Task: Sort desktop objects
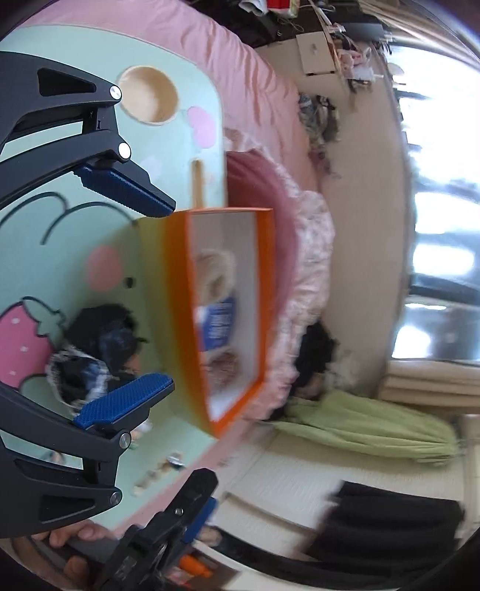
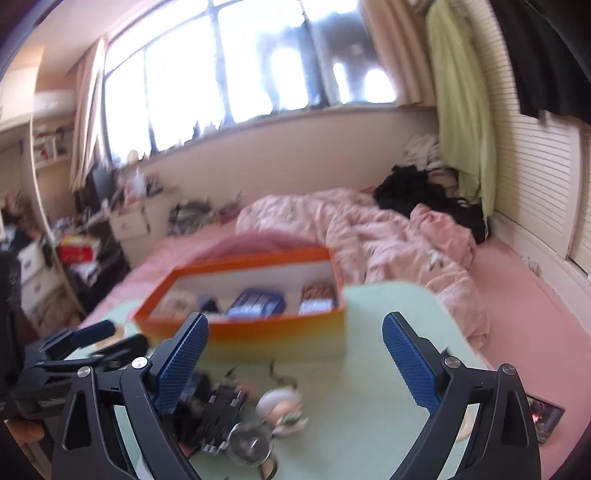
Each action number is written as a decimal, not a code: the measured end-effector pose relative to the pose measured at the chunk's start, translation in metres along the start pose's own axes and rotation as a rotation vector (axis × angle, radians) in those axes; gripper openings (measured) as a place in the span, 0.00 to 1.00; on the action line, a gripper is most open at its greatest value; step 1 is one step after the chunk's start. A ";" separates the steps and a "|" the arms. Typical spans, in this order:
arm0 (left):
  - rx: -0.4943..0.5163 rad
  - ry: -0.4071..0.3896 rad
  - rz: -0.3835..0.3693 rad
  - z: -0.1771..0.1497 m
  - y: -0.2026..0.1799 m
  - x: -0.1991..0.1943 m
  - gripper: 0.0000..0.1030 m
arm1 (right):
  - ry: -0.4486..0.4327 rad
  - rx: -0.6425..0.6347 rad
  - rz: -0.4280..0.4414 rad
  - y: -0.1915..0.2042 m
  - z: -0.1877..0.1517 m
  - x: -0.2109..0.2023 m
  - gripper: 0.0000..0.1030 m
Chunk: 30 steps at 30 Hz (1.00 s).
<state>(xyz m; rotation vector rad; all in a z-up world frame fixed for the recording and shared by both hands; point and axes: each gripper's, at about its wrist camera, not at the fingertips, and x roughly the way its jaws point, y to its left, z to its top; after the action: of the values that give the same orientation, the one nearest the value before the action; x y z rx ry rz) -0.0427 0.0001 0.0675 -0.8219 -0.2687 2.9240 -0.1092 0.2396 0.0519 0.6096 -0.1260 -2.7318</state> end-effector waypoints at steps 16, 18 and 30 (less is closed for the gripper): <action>-0.127 0.183 -0.131 -0.046 0.027 0.026 0.84 | 0.232 -0.023 0.120 -0.013 -0.045 0.027 0.93; -0.116 0.183 -0.124 -0.046 0.024 0.025 0.84 | 0.267 -0.031 0.118 -0.011 -0.048 0.033 0.93; -0.126 0.200 -0.136 -0.046 0.024 0.032 0.84 | 0.273 -0.008 0.124 -0.014 -0.051 0.035 0.93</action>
<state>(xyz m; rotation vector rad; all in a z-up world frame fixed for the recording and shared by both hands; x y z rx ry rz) -0.0463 -0.0121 0.0077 -1.0596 -0.4757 2.6963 -0.1212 0.2400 -0.0101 0.9314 -0.0829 -2.5010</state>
